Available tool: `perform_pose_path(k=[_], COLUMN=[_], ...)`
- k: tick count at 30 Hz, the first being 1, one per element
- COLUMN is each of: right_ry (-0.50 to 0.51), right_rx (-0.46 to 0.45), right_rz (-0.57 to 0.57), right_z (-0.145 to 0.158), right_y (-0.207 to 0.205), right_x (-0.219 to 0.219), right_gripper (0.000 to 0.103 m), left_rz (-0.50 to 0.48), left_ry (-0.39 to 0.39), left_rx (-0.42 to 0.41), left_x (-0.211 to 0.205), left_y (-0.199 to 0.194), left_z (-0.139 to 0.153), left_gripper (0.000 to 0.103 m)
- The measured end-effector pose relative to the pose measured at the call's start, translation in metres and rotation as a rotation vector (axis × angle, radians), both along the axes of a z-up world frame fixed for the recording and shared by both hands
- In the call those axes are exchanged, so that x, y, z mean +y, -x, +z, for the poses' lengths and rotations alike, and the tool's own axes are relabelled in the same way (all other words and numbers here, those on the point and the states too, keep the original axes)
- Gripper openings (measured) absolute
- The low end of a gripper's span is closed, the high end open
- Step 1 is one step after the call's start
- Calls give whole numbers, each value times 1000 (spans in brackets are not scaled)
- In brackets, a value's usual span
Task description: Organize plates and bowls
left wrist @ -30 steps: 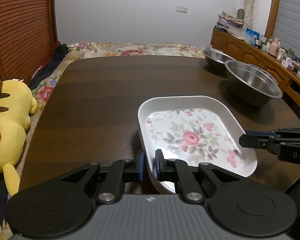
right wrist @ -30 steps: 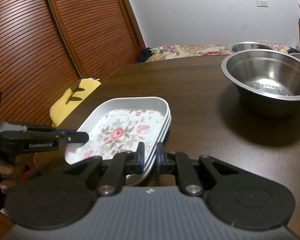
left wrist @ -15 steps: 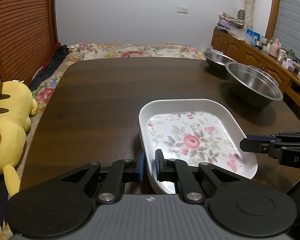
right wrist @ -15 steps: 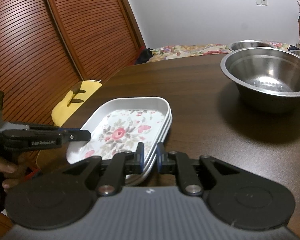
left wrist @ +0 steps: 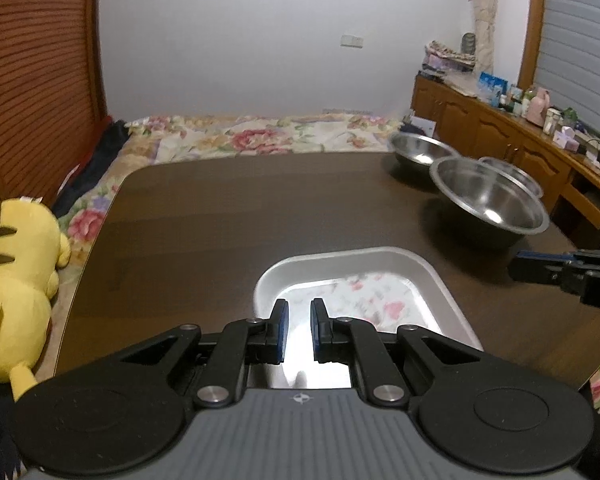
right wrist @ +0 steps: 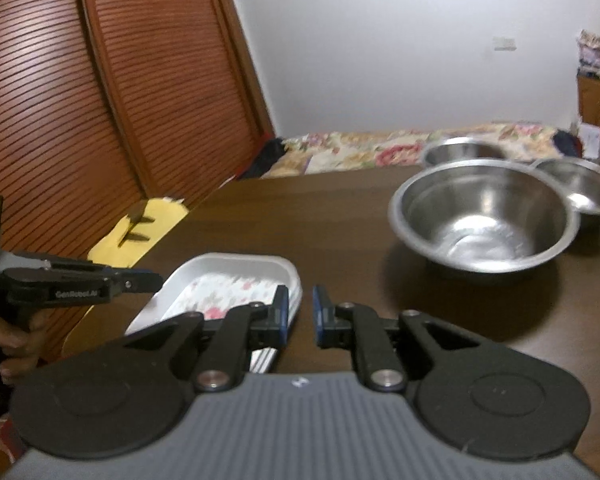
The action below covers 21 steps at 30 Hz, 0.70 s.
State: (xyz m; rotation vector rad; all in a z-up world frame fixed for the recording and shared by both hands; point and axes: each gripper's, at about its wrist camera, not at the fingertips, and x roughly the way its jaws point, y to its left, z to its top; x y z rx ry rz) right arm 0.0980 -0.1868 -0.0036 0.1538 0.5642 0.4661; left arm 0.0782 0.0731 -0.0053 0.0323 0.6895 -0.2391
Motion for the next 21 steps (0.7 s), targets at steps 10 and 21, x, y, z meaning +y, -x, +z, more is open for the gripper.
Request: perform_pose_path(k=[10,21], right_ry=[19,46], right_rx=[-72,-67], right_rz=[-155,-276], right_z=[10,-1], right_y=[-4,-22], right_x=[-57,-99], right_gripper=[14,14], left_rz=[-81,-158], left_ry=[28,66], left_rx=[-61,-91], left_x=[-43,-93], left_y=[-13,-32], left_z=[20,23], left_gripper=[16,47])
